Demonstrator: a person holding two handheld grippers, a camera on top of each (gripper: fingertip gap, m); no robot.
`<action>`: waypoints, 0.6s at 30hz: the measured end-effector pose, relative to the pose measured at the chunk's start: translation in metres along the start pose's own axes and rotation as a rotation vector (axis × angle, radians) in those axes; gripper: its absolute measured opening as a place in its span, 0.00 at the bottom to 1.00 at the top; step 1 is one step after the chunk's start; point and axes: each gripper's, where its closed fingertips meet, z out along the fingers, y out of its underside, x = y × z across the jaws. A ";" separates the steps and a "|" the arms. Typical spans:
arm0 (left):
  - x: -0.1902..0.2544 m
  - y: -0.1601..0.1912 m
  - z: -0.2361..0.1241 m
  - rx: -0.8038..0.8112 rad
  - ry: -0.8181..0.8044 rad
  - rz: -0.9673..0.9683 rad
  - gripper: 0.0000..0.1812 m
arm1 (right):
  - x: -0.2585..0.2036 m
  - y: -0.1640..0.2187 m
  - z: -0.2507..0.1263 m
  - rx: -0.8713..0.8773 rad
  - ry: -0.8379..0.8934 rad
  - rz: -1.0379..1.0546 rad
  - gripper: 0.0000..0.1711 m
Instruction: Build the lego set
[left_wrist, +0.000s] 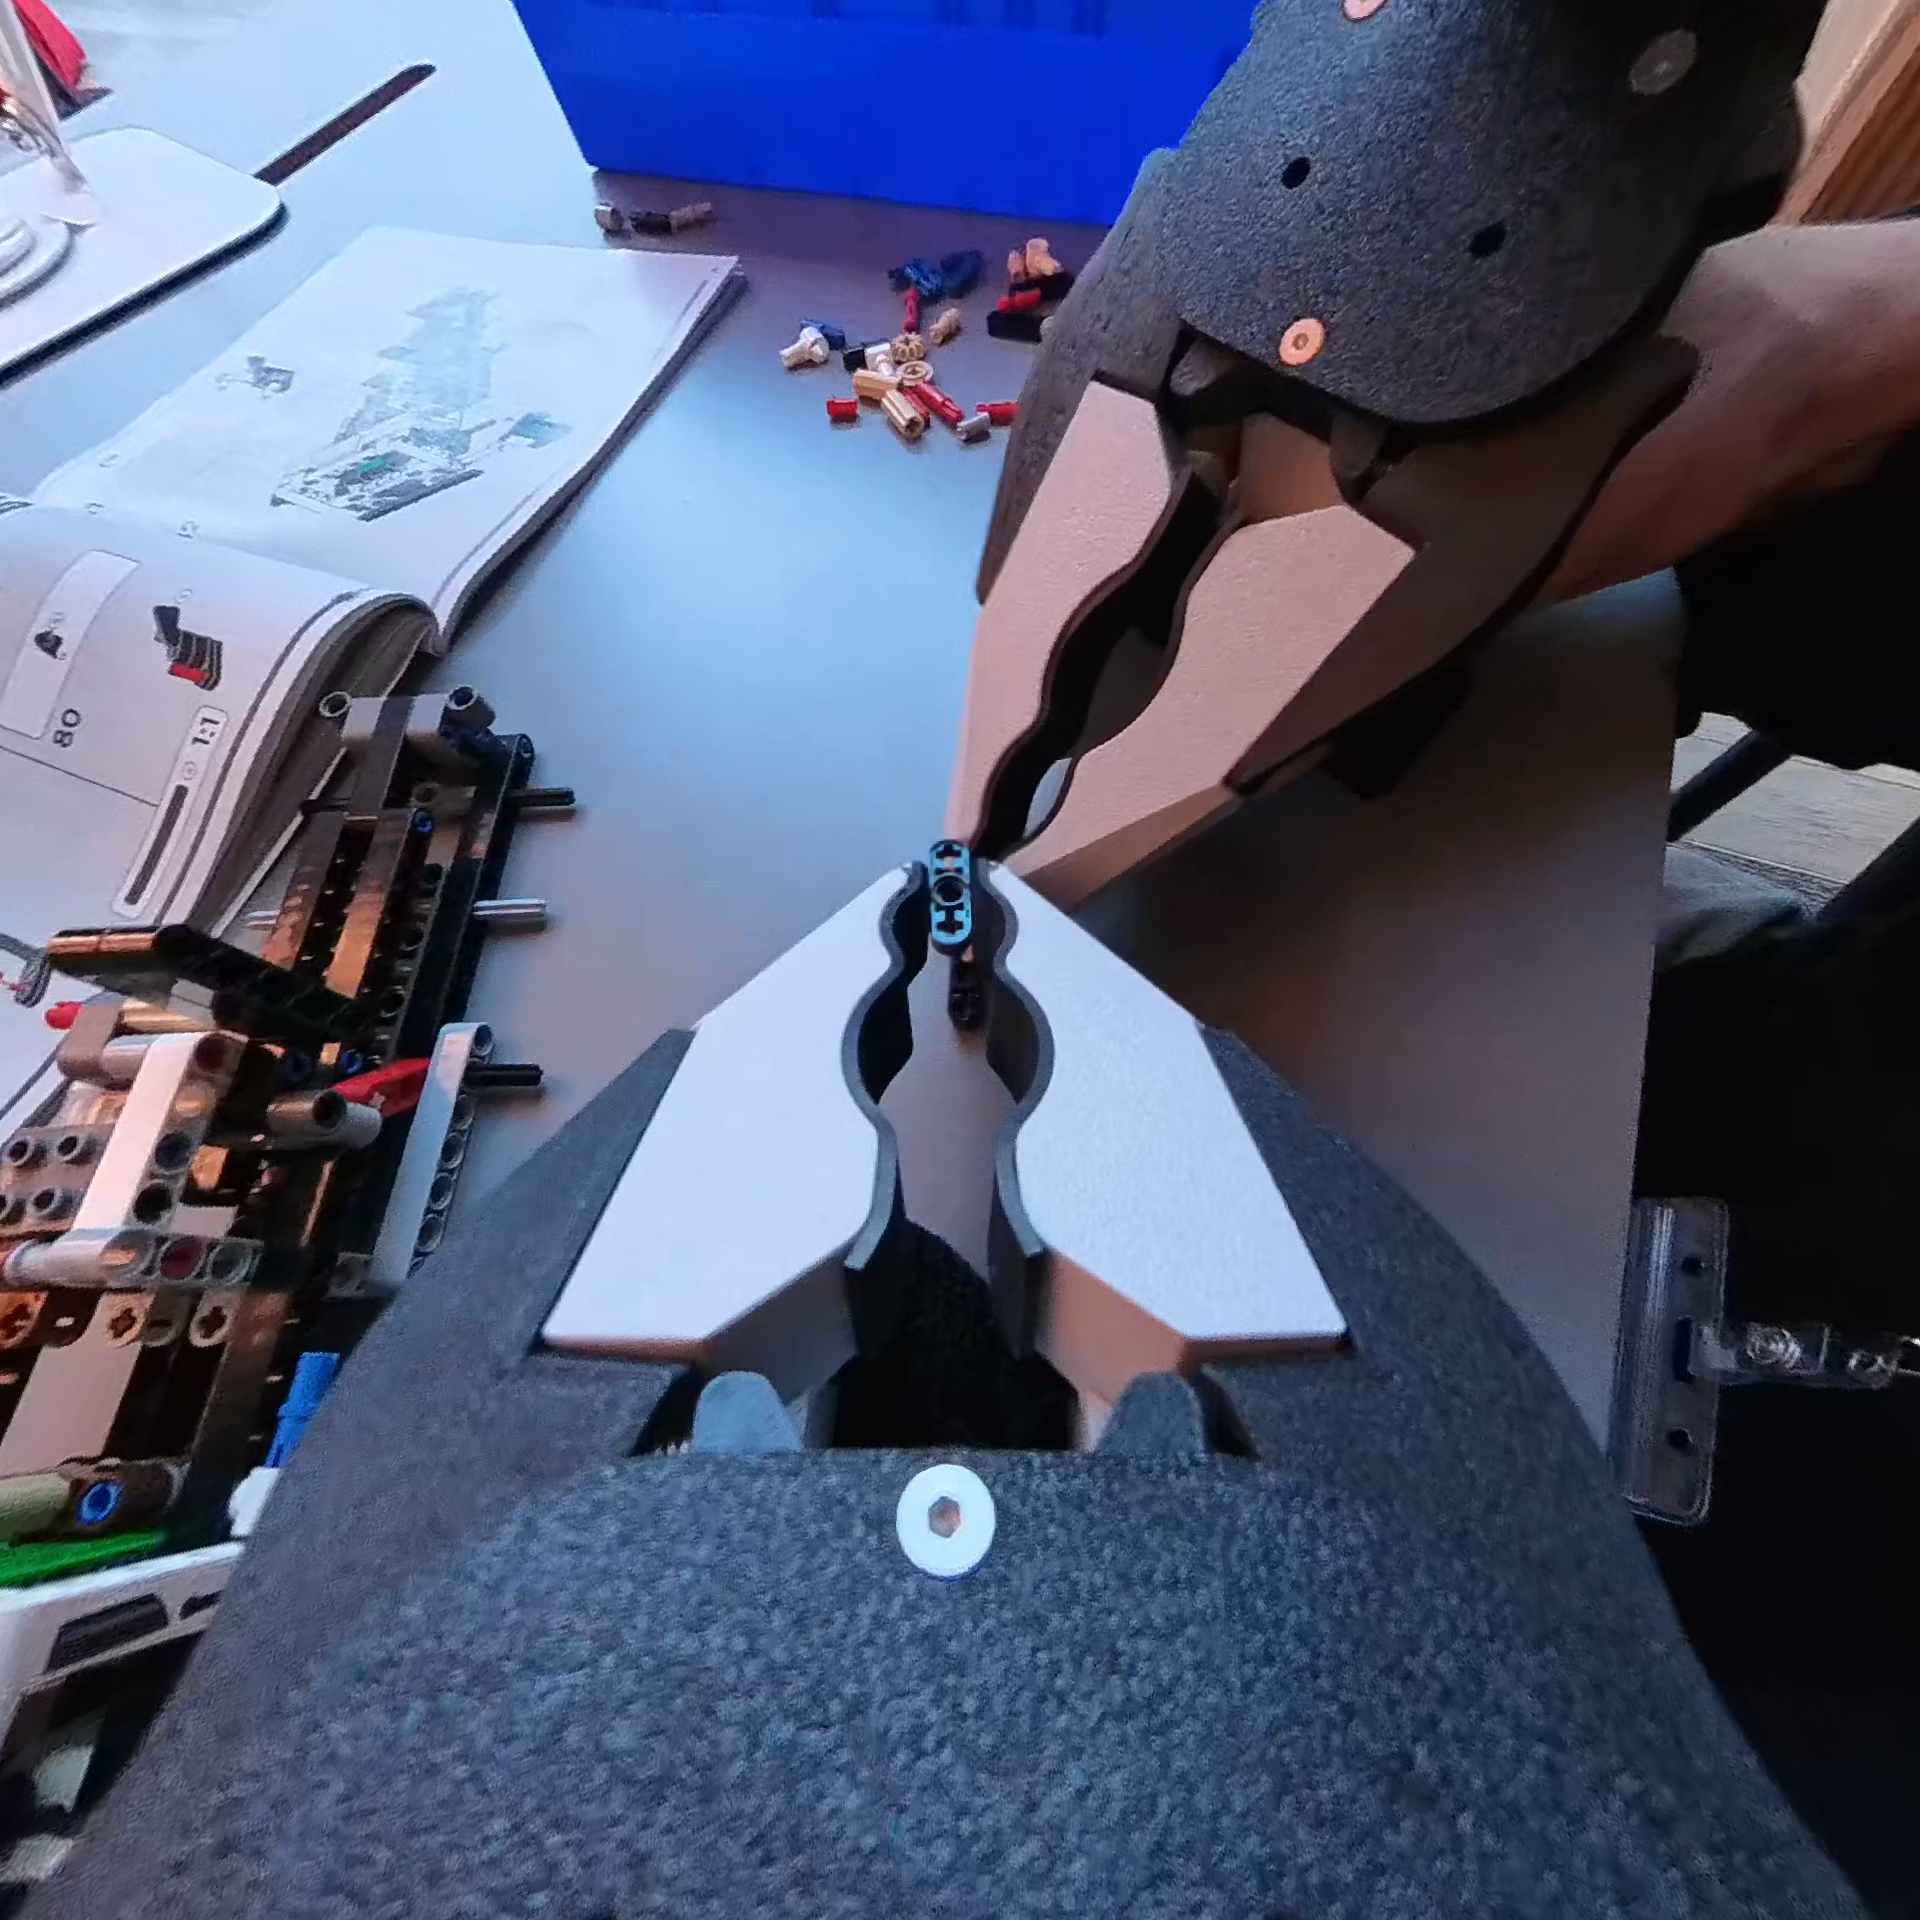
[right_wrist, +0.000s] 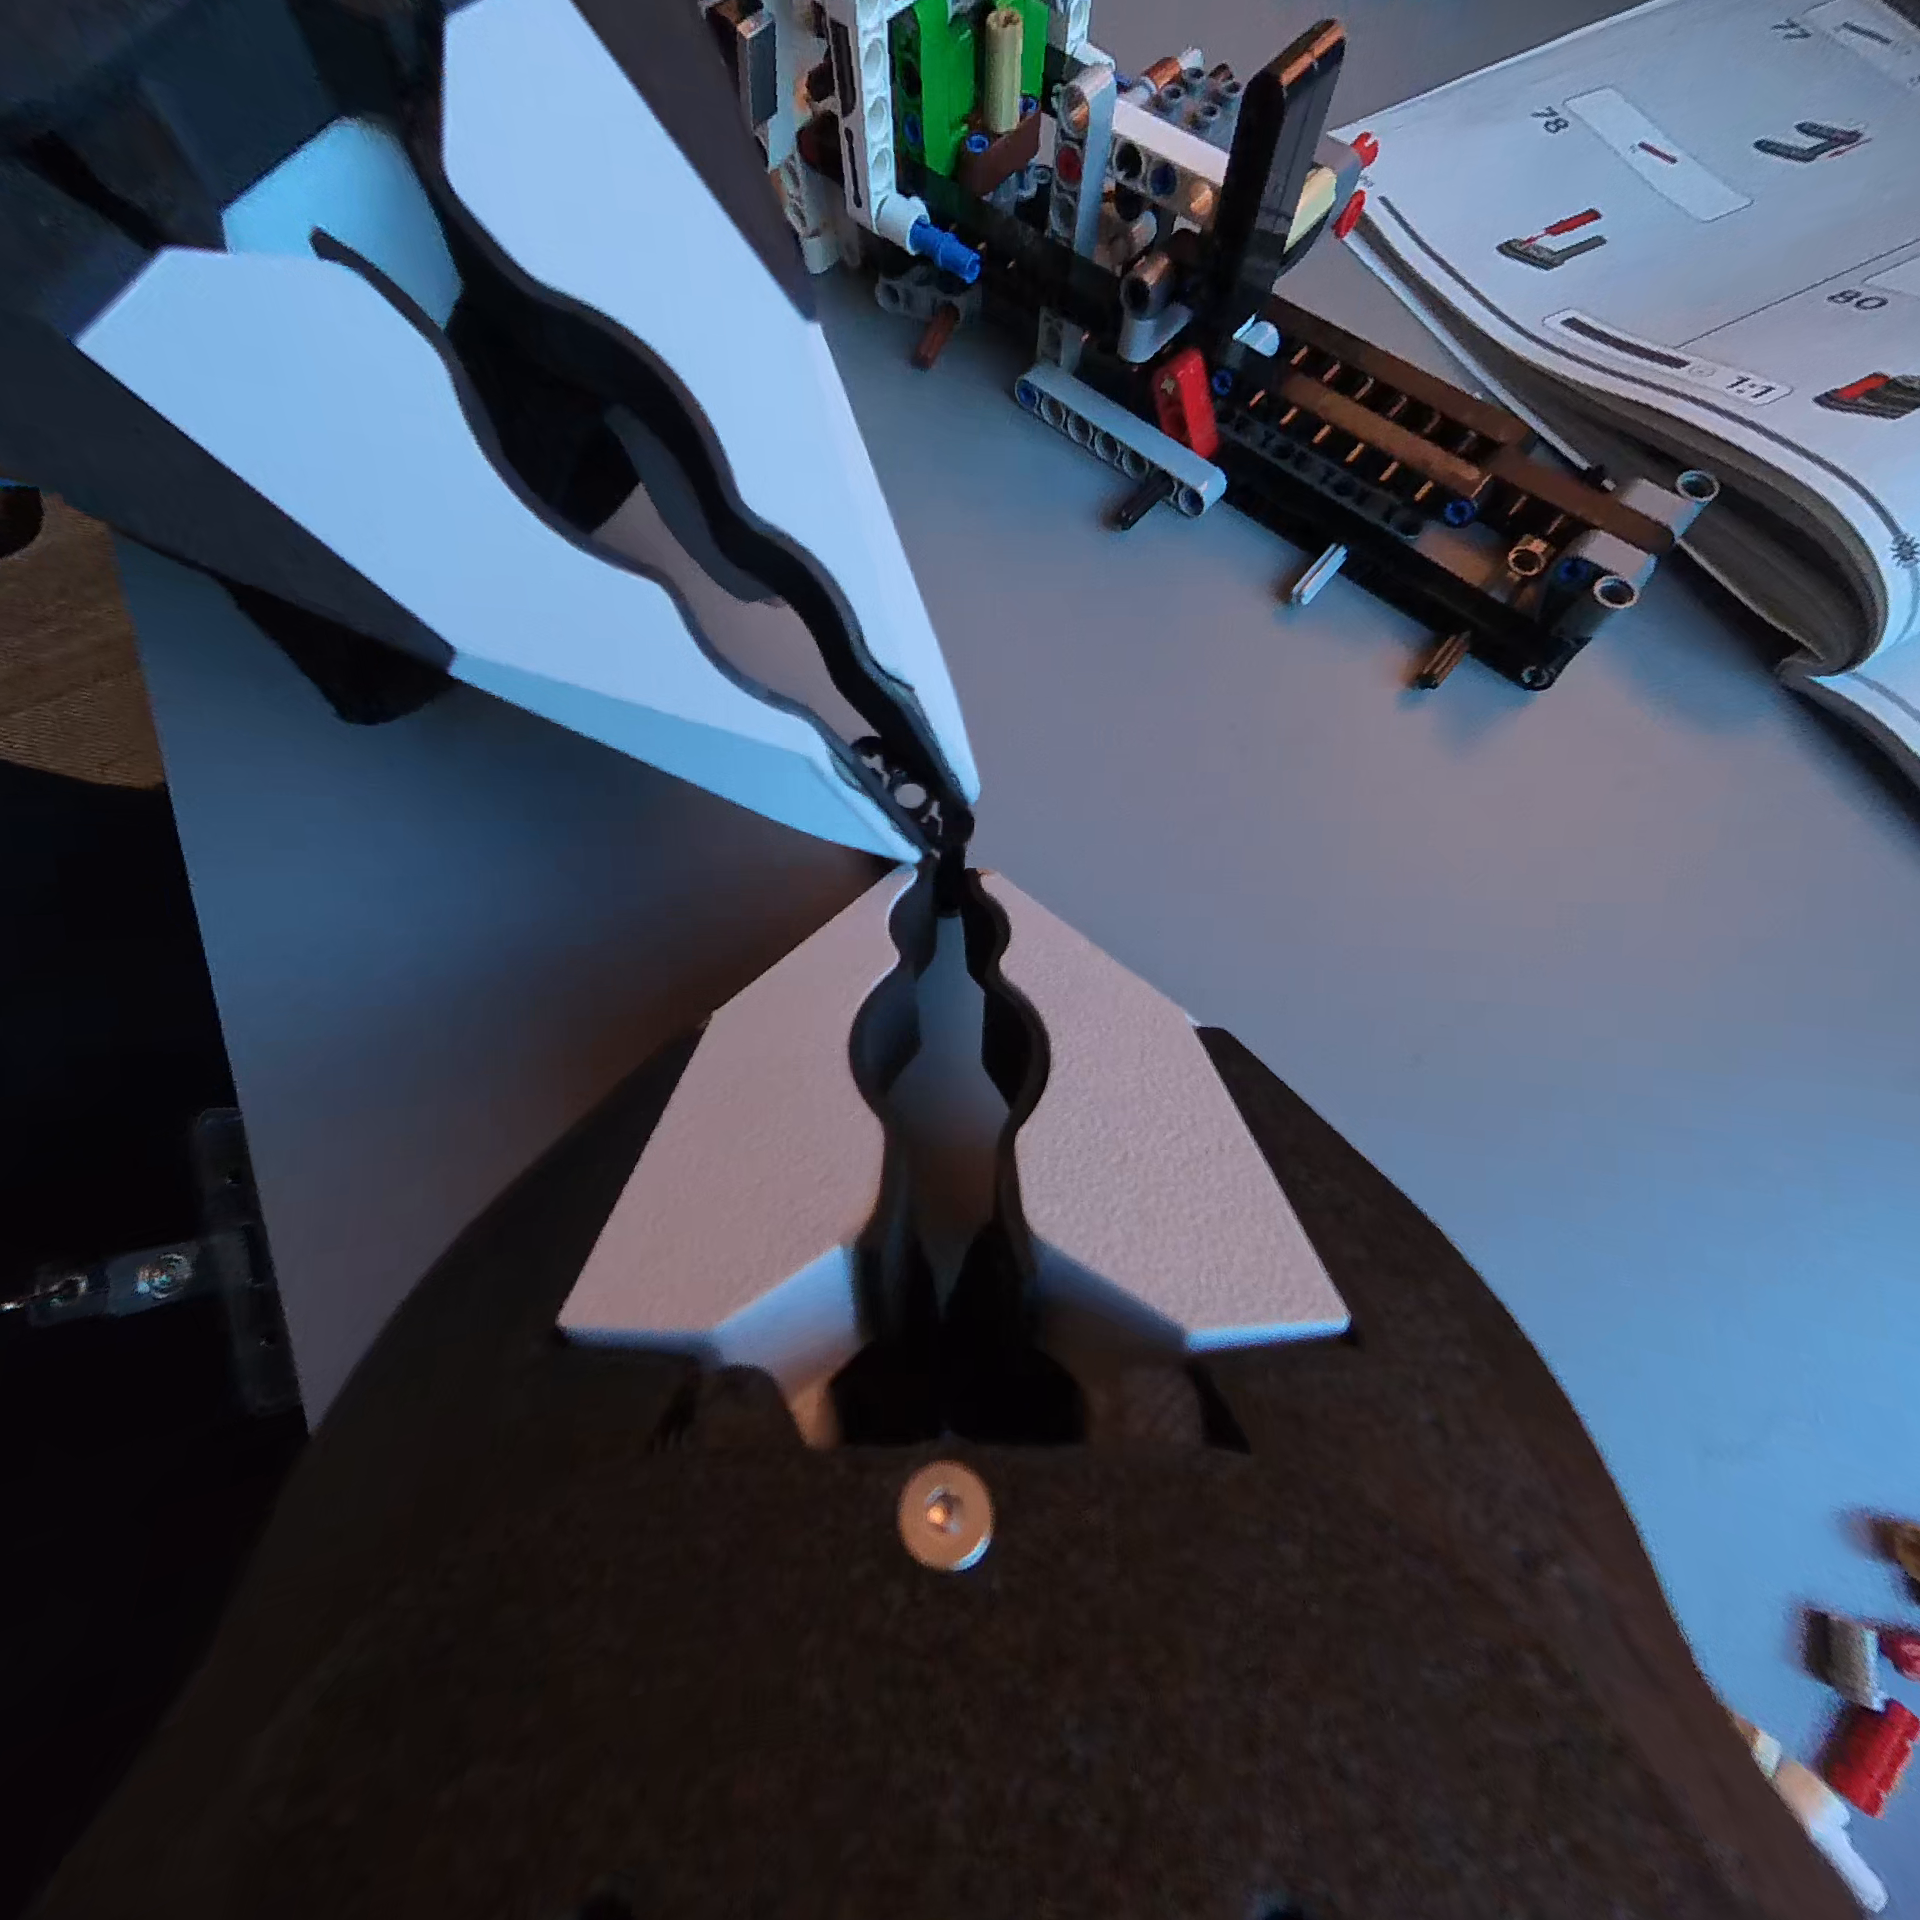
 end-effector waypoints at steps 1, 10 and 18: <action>-0.001 0.001 0.000 -0.003 -0.005 -0.004 0.04 | -0.001 0.000 0.000 -0.001 -0.009 -0.001 0.02; -0.001 0.002 -0.002 -0.005 0.021 -0.033 0.04 | -0.002 0.001 0.000 -0.002 -0.021 0.010 0.02; 0.000 0.003 -0.002 -0.013 0.065 -0.074 0.04 | -0.003 0.001 0.000 -0.002 -0.007 -0.023 0.02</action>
